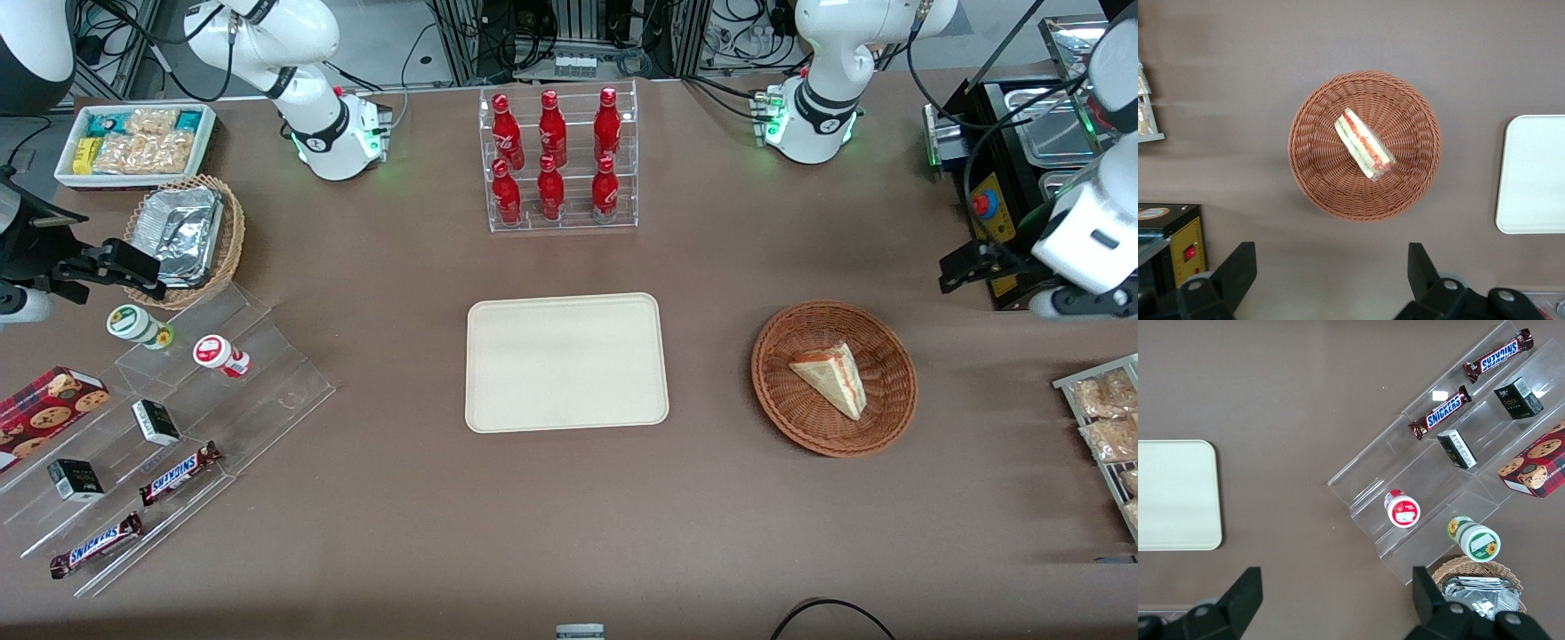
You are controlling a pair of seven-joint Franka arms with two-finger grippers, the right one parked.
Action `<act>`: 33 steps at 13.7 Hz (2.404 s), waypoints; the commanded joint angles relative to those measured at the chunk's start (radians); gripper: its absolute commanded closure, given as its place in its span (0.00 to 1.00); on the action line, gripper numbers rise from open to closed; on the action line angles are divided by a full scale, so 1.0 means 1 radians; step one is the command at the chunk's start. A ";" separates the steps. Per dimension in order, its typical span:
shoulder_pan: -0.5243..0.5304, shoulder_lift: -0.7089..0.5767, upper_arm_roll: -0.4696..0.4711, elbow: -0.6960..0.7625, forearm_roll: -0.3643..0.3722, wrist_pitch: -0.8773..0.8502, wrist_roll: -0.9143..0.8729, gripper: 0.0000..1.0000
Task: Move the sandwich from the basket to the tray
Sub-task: 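Move the left gripper down over the wrapped sandwich in the wicker basket, then close the left gripper on the wrapped sandwich's crust edge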
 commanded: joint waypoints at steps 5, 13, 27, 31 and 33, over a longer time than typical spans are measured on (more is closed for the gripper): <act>-0.010 -0.012 -0.026 -0.299 0.006 0.358 -0.296 0.00; -0.036 0.018 -0.029 -0.472 0.002 0.650 -0.649 0.00; -0.058 0.129 -0.034 -0.574 0.005 0.830 -0.728 0.00; -0.053 0.169 -0.032 -0.589 0.005 0.888 -0.734 0.00; -0.053 0.198 -0.032 -0.591 0.005 0.929 -0.745 0.00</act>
